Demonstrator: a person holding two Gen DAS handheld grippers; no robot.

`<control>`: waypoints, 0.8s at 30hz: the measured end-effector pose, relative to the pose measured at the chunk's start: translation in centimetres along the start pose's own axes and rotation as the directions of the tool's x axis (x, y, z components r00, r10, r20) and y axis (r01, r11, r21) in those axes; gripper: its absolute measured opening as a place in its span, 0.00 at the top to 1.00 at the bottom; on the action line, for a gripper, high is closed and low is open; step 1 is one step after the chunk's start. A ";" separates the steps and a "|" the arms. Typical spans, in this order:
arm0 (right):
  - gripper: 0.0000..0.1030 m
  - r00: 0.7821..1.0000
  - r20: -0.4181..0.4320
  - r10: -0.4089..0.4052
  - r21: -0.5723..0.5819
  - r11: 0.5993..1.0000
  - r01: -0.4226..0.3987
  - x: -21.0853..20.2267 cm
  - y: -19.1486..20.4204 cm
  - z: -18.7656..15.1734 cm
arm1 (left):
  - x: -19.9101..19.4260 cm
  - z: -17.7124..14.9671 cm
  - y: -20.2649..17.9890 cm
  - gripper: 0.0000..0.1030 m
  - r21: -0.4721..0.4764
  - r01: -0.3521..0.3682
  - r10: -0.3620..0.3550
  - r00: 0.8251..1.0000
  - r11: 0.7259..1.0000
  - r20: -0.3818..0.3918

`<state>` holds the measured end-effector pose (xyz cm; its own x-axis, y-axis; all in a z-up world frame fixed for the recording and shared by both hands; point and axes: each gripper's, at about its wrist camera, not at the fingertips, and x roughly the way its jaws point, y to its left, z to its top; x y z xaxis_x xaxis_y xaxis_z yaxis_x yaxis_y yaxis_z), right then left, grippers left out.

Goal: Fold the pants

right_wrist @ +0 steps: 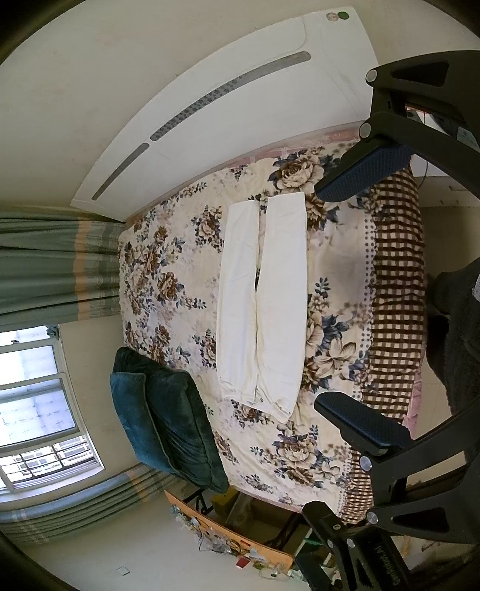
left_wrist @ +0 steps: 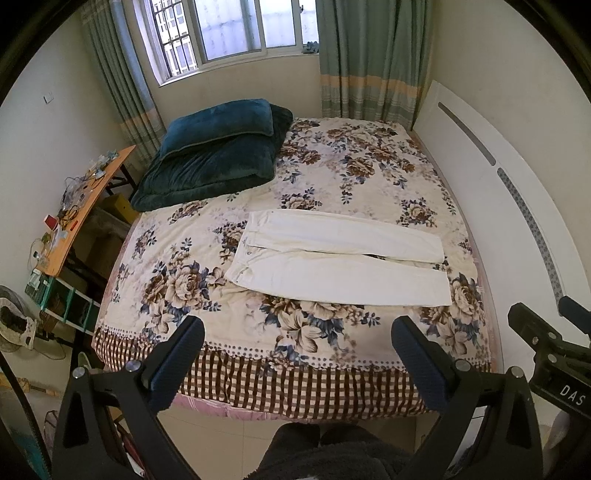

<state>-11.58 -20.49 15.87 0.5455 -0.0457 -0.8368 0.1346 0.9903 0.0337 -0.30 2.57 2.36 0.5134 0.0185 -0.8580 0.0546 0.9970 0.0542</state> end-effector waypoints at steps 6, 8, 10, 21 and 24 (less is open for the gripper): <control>0.00 0.999 -0.016 0.030 0.024 0.999 -0.030 2.0 0.1 -0.3 | 2.5 0.4 -0.2 0.00 -0.023 -0.046 0.046 0.999 0.999 0.025; 0.00 0.998 -0.015 0.058 0.050 0.997 -0.057 3.8 -0.1 0.0 | 4.3 1.2 0.1 0.00 -0.022 -0.083 0.084 0.995 0.996 0.047; 0.00 0.997 -0.020 0.077 0.080 0.994 -0.075 6.4 -0.3 0.5 | 6.5 2.6 0.4 0.00 -0.001 -0.140 0.139 0.987 0.990 0.083; 0.00 0.989 -0.146 0.004 0.064 0.998 0.006 27.5 2.3 8.8 | 27.6 12.2 2.6 0.00 0.074 -0.143 0.147 0.988 0.987 -0.040; 0.00 0.983 -0.185 -0.015 0.049 0.998 0.025 34.6 3.5 11.6 | 33.6 14.3 2.8 0.00 0.081 -0.123 0.131 0.986 0.989 -0.106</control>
<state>17.38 -20.15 -6.65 0.3808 -0.0360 -0.9239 0.1884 0.9813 0.0395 29.38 4.89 -19.04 0.4228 0.1570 -0.8925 0.0602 0.9778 0.2005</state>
